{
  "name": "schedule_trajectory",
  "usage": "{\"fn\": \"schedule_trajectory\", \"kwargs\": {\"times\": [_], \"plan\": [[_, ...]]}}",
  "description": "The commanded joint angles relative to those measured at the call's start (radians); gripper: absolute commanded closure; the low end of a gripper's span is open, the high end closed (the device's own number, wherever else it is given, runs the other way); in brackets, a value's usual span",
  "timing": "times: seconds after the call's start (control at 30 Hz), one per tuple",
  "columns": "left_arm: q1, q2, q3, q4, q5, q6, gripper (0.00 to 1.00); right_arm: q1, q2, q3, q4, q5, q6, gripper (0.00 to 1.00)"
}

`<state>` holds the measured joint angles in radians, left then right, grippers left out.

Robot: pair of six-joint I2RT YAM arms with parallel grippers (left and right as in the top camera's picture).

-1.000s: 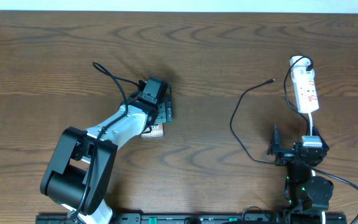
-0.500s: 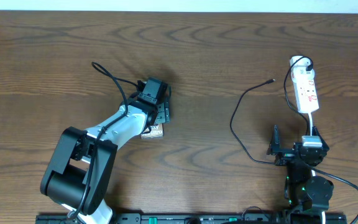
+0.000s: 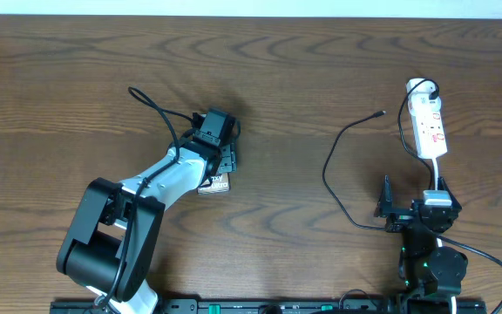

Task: Plug charger to phone and switch on socket
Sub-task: 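Lower the left gripper and close it on the phone's long edges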

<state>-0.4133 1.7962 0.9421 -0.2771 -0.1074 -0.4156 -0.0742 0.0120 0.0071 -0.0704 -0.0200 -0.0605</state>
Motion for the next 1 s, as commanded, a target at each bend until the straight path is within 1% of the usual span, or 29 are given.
{"fn": "schedule_trajectory", "kwargs": {"times": [0.0, 0.4, 0.97], "plan": [[0.004, 0.036, -0.032, -0.022, 0.024, -0.005, 0.34, 0.005, -0.005, -0.002, -0.004, -0.005, -0.008, 0.01], [0.004, -0.01, -0.014, -0.025, 0.025, -0.005, 0.35, 0.005, -0.005, -0.002, -0.004, -0.006, -0.008, 0.01], [0.004, -0.133, -0.014, -0.032, 0.031, -0.006, 0.37, 0.005, -0.005, -0.002, -0.004, -0.005, -0.008, 0.01]]}}
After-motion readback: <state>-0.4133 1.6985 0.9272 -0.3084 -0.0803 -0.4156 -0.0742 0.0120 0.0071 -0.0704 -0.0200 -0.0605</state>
